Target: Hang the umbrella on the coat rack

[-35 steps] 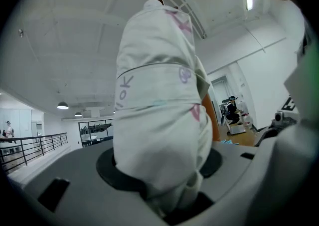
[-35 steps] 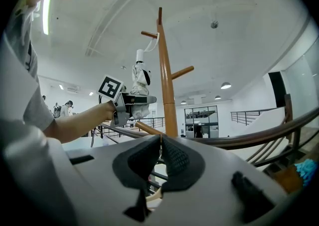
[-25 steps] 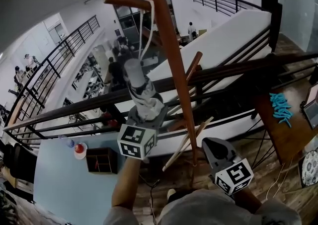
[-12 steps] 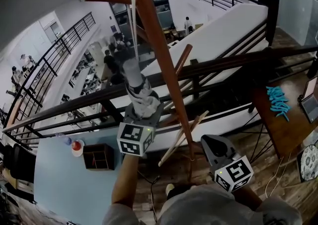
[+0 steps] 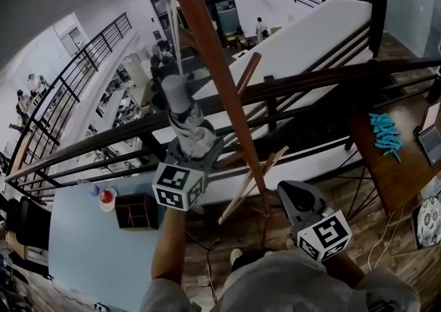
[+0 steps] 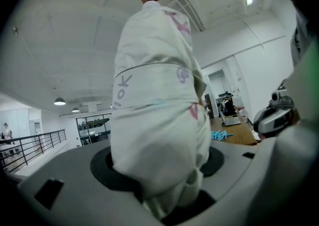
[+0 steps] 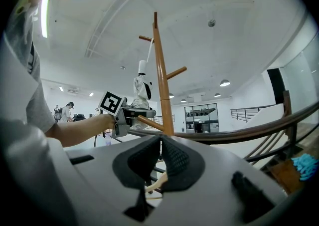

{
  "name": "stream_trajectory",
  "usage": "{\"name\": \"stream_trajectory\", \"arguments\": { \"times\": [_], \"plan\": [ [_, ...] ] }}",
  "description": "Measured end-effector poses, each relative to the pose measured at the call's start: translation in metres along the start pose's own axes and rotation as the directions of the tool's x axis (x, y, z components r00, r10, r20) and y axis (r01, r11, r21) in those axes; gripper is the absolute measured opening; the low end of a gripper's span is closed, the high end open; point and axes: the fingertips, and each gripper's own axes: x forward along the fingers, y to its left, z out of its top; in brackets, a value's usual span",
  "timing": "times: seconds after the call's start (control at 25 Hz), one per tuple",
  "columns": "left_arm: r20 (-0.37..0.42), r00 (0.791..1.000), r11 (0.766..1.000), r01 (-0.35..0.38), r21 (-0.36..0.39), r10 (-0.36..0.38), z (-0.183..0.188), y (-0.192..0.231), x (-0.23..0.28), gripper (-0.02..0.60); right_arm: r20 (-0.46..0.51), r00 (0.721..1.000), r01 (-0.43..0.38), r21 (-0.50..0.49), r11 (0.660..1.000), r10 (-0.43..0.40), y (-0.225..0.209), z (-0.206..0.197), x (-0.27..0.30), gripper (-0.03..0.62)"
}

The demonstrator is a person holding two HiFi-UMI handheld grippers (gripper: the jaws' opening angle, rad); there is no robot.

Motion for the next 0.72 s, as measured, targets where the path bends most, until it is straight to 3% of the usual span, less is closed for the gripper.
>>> {"name": "stream_trajectory", "arguments": {
  "times": [0.52, 0.72],
  "plan": [
    [-0.056, 0.981, 0.982, 0.186, -0.011, -0.186, -0.002, -0.012, -0.007, 0.295, -0.003, 1.000, -0.013, -0.025, 1.000, 0.013, -0.002, 0.002, 0.001, 0.025],
    [-0.096, 0.953, 0.958, 0.288, 0.002, -0.286, -0.006, -0.015, -0.014, 0.301, -0.005, 1.000, -0.012, -0.032, 0.999, 0.012, -0.004, 0.001, 0.001, 0.025]
  ]
}}
